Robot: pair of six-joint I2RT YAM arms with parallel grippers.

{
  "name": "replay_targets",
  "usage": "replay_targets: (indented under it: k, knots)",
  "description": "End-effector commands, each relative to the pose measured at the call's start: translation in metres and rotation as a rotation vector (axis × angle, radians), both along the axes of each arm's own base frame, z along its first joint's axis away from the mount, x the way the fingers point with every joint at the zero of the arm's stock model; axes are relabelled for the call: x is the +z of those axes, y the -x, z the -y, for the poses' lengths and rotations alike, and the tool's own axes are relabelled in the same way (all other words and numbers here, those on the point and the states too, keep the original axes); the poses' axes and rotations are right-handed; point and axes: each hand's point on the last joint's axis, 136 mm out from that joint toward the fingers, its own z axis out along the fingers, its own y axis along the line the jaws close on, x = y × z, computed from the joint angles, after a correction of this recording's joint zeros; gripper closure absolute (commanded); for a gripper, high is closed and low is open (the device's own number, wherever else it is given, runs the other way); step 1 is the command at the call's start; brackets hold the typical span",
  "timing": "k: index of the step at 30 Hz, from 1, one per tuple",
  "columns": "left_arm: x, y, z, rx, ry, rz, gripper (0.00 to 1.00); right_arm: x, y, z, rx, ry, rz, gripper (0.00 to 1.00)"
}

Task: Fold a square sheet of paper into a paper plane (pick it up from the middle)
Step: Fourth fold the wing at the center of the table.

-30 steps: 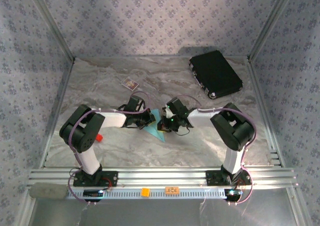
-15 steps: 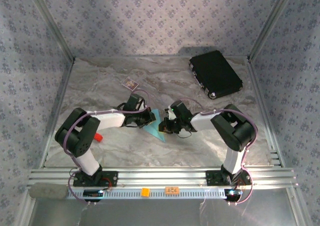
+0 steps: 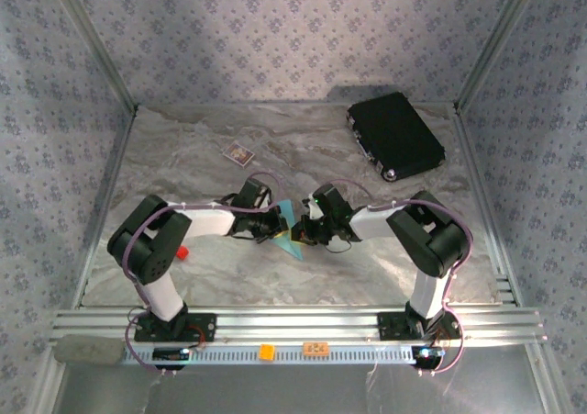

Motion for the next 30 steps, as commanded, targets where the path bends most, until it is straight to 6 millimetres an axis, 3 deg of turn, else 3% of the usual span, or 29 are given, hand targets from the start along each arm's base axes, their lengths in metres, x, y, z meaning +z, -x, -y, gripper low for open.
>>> replay_targets:
  k: [1,12,30]
  knots:
    - [-0.02,0.0,-0.017,0.038,-0.091,-0.037,1.0,-0.046,0.028,0.032,-0.029,0.178,-0.136,1.0]
    - [0.0,-0.036,-0.026,0.102,-0.108,-0.003,1.0,-0.045,0.03,0.033,-0.013,0.189,-0.128,1.0]
    - [-0.01,-0.07,-0.056,0.144,-0.153,-0.006,1.0,-0.043,0.033,0.033,0.008,0.188,-0.127,1.0]
